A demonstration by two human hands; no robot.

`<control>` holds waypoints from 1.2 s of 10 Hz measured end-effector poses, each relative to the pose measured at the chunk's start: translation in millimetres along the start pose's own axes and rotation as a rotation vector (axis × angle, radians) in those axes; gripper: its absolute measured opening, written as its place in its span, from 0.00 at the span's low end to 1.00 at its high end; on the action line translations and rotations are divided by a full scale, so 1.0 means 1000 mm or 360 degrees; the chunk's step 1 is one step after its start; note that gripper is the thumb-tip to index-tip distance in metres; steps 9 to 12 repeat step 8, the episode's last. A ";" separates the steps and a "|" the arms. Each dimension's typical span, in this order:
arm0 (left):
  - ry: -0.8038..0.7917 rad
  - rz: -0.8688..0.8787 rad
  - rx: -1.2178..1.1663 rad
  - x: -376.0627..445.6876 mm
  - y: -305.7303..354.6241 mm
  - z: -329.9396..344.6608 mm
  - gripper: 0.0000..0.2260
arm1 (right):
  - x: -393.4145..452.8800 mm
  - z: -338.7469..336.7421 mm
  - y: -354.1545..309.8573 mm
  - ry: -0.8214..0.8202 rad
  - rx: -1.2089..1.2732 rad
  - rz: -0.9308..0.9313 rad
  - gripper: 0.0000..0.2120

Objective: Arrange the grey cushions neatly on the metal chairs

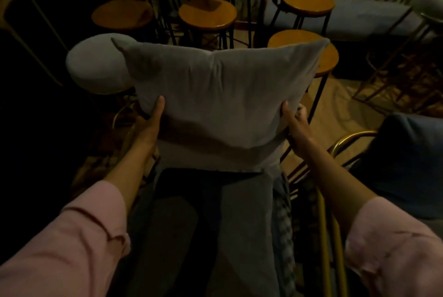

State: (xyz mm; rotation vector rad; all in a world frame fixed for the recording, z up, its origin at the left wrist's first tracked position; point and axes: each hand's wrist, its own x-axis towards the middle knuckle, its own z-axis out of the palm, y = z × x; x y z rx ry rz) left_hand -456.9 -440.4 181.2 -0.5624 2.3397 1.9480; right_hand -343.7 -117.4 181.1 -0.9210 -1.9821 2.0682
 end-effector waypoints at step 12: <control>-0.0573 -0.0337 0.0663 -0.019 -0.107 0.038 0.28 | -0.022 -0.002 0.116 -0.0378 -0.0402 0.0876 0.27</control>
